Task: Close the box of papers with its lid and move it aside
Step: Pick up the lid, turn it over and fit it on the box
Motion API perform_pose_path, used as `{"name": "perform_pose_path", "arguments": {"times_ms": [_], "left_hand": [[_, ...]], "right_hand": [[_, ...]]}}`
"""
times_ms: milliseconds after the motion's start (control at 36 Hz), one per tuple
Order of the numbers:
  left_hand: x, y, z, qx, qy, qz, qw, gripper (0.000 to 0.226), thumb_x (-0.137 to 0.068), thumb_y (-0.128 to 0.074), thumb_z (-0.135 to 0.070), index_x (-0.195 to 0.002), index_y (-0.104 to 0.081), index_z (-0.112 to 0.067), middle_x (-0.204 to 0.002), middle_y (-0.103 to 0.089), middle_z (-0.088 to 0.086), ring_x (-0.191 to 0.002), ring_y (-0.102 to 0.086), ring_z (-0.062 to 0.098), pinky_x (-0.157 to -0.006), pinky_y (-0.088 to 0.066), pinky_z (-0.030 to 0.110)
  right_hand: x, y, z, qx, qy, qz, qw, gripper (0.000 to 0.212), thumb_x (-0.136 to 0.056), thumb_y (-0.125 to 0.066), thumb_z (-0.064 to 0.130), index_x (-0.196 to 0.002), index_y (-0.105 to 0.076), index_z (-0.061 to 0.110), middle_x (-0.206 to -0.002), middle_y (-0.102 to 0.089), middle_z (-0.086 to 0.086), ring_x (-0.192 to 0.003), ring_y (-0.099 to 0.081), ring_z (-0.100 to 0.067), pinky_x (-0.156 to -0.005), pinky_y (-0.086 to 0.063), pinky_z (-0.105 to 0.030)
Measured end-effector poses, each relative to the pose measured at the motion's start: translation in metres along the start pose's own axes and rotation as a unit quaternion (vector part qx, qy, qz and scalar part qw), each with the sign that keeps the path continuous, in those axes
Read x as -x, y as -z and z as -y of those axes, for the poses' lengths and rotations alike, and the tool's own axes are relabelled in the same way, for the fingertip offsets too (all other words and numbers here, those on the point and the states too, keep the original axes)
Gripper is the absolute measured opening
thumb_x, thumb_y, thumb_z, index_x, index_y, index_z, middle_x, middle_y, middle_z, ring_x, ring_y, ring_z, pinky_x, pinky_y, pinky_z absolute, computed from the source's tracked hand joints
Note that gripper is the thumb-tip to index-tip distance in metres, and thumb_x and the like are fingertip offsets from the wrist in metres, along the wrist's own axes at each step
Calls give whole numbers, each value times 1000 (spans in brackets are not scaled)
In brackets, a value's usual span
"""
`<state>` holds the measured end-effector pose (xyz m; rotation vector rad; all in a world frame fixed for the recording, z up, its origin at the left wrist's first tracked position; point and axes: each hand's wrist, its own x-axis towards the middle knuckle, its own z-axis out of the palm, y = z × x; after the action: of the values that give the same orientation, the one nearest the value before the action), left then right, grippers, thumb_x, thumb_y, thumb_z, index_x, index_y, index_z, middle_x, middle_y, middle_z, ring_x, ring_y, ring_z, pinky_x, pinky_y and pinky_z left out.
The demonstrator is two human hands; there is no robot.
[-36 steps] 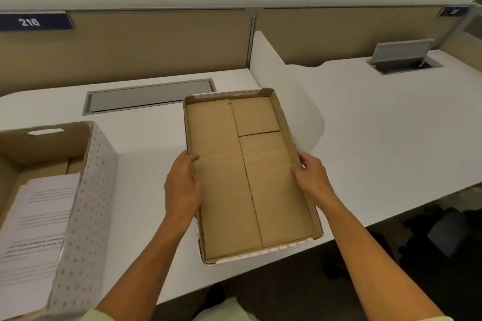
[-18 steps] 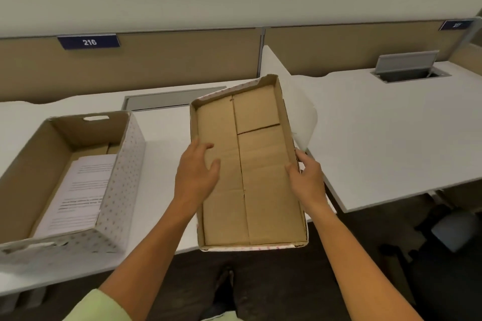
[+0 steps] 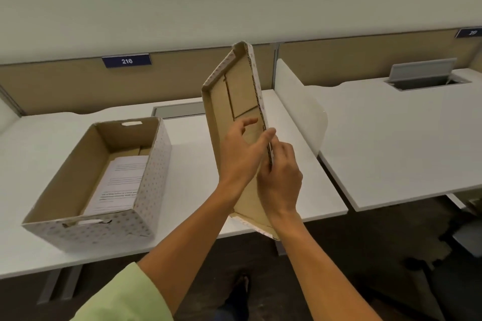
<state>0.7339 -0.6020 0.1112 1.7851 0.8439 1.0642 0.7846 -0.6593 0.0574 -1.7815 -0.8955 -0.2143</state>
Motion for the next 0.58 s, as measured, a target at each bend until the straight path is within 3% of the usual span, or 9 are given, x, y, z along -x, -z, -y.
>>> {"name": "perform_pose_path", "arguments": {"times_ms": [56, 139, 222, 306, 389, 472, 583], "left_hand": [[0, 1, 0, 12, 1, -25, 1000, 45, -85, -74, -37, -125, -61, -23, -127, -61, -12, -119, -55, 9, -90, -45, 18], [1, 3, 1, 39, 8, -41, 998, 48, -83, -77, -31, -126, -59, -18, -130, -64, 0, -119, -60, 16, -83, -49, 12], [2, 7, -1, 63, 3, -57, 996, 48, -84, -77, -26, -126, -57, -15, -129, -65, 2, -110, -60, 11, -74, -48, 4], [-3, 19, 1, 64, -6, -83, 995, 39, -87, -74, -22, -121, -58, -15, -127, -65, 3, -108, -60, 12, -76, -50, 6], [-11, 32, 6, 58, -7, -93, 994, 31, -89, -72, -21, -115, -56, -18, -125, -65, 1, -112, -62, 17, -87, -54, 20], [-19, 47, 11, 65, -16, -88, 994, 26, -91, -69, -19, -111, -52, -23, -118, -60, -6, -108, -59, 14, -74, -49, 4], [-29, 71, 17, 68, -9, -83, 994, 27, -93, -66, -21, -116, -52, -21, -120, -60, -7, -110, -61, 17, -72, -50, 5]], "right_hand": [[3, -2, 8, 2, 7, 3, 1000, 46, -96, -55, 38, -133, -61, 10, -117, -68, -9, -91, -70, -22, -77, -63, -37], [9, -4, 17, 10, 25, 11, 1000, 54, -90, -59, 43, -130, -63, 8, -117, -70, -12, -92, -71, -24, -80, -63, -37], [15, -8, 22, 28, 55, 2, 998, 49, -85, -79, 27, -126, -66, 4, -112, -72, -14, -84, -74, -26, -75, -62, -35], [18, -15, 30, 35, 83, -6, 996, 52, -81, -85, 20, -126, -66, 3, -113, -72, -15, -82, -75, -27, -74, -61, -35], [19, -21, 38, 36, 100, -4, 994, 49, -85, -82, 18, -129, -65, 3, -115, -71, -15, -82, -74, -27, -73, -63, -36], [20, -28, 49, 34, 104, 25, 994, 53, -91, -71, 30, -137, -60, 7, -125, -66, -15, -89, -73, -29, -73, -65, -41], [25, -40, 60, 87, 99, 81, 988, 71, -92, -61, 50, -151, -41, 18, -142, -54, -11, -111, -66, -29, -77, -64, -45]]}}
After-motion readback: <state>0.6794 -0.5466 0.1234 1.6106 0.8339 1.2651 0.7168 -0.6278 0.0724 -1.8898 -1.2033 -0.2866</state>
